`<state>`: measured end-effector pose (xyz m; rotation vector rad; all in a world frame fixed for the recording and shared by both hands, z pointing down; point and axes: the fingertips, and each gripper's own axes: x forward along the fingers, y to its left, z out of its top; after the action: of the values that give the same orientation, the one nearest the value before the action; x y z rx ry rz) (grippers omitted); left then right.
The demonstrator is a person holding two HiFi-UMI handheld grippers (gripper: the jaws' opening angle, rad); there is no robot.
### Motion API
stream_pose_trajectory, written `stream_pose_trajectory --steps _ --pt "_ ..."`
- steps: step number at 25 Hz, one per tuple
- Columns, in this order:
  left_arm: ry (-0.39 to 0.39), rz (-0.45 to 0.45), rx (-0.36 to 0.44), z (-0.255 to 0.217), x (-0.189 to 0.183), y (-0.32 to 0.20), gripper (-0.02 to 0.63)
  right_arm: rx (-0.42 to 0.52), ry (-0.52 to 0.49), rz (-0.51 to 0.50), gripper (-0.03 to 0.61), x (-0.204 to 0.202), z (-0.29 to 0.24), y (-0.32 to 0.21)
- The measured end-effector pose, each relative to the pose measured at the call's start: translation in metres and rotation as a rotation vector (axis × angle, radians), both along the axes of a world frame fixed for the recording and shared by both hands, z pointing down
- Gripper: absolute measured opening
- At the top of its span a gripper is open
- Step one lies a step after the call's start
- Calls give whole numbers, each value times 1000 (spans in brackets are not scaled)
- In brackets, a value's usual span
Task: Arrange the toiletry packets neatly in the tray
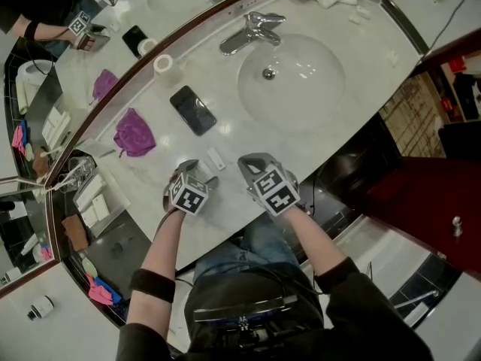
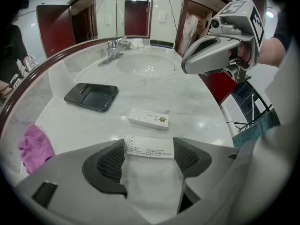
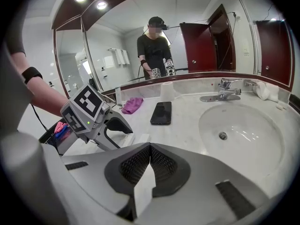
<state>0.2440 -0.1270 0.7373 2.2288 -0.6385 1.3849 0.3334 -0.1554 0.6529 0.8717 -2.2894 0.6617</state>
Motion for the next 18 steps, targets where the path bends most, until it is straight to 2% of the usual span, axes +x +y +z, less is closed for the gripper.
stream_pose_trajectory --steps 5,9,15,18 --pt "38 -18 58 -23 1 -2 327 13 1 -5 16 -5 -6 2" --pt "123 -81 131 -58 -4 3 327 26 -14 -3 17 -14 -19 7" --pt "257 -195 301 -134 -27 13 327 79 -54 -41 17 -46 -59 11" --pt "301 -257 387 -168 -46 25 327 120 -65 -86 17 -69 -79 16"
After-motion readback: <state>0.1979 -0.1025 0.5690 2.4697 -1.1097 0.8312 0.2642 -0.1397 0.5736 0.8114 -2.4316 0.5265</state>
